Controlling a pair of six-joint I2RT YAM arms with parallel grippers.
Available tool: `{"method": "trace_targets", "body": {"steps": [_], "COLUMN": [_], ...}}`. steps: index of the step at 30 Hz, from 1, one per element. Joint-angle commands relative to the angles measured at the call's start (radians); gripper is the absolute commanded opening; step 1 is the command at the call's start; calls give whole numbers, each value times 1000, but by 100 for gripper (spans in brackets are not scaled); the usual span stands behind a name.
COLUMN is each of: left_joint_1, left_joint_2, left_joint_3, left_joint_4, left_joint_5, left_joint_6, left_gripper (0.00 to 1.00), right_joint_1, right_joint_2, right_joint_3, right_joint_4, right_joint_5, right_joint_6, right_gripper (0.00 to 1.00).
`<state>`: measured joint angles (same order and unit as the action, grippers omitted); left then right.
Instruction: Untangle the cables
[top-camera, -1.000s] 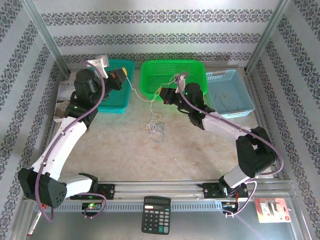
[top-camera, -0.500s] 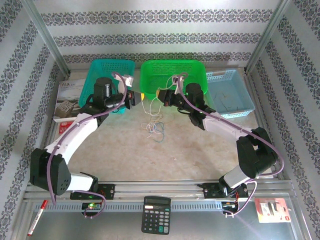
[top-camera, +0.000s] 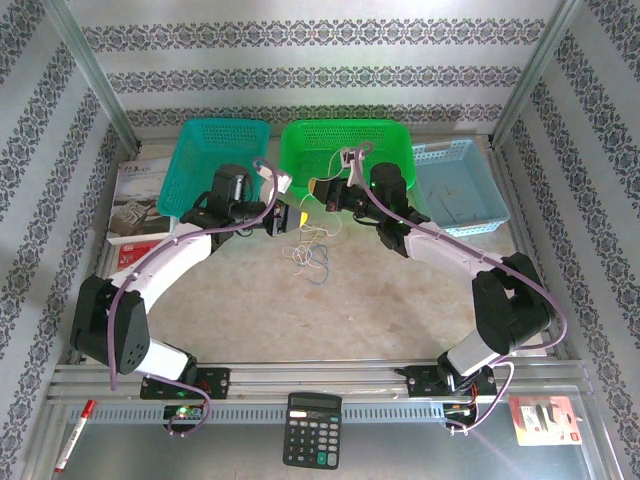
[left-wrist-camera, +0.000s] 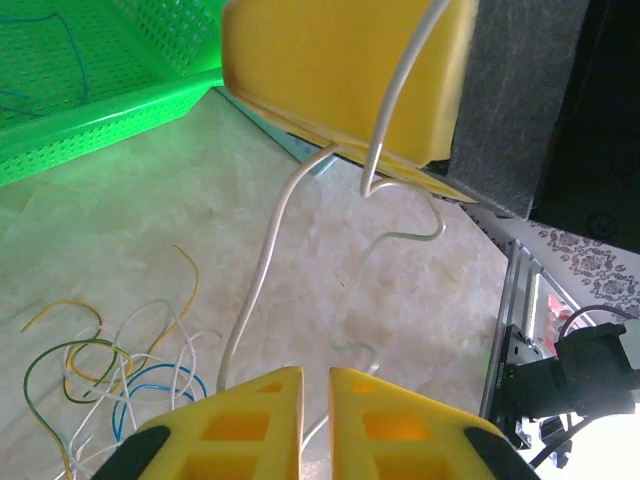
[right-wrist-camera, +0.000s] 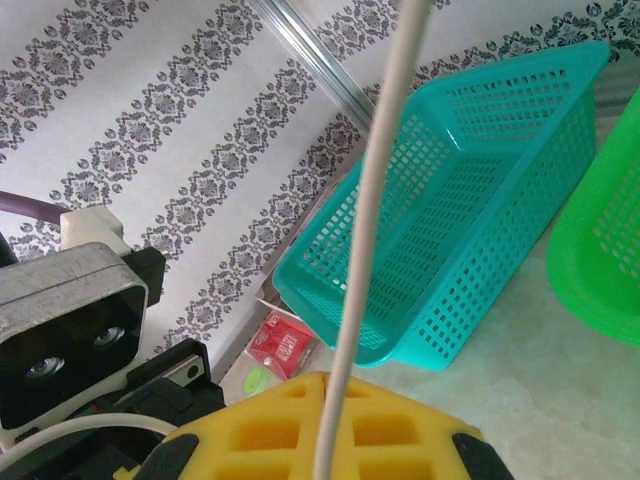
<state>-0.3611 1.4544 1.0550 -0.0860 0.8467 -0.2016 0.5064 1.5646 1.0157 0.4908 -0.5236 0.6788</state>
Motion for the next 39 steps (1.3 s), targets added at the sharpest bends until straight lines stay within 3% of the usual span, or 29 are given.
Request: {"method": "trace_targets", "body": {"steps": [1, 6, 9, 24, 28, 33, 39], "left_joint_1": [-11, -11, -11, -12, -15, -12, -13], "left_joint_2": [8, 2, -9, 39, 21, -99, -177], "left_joint_3": [6, -3, -12, 37, 37, -39, -108], "left_joint_4": [-5, 14, 40, 49, 21, 9, 64], "left_joint_5": [11, -60, -100, -53, -96, -251, -260], "left_joint_6": [30, 36, 37, 30, 54, 147, 240], "left_gripper": [17, 20, 27, 43, 45, 56, 75], "right_joint_1": [11, 18, 21, 46, 49, 41, 35], "right_joint_2": [11, 3, -2, -15, -18, -27, -25], "right_joint_3": [32, 29, 24, 46, 45, 42, 56], "right_joint_4": [19, 14, 14, 7, -1, -20, -39], "right_joint_5": [-27, -29, -32, -46, -37, -30, -50], "right_joint_6": [4, 5, 6, 10, 3, -11, -21], "right_gripper": [0, 0, 0, 0, 0, 0, 0]}}
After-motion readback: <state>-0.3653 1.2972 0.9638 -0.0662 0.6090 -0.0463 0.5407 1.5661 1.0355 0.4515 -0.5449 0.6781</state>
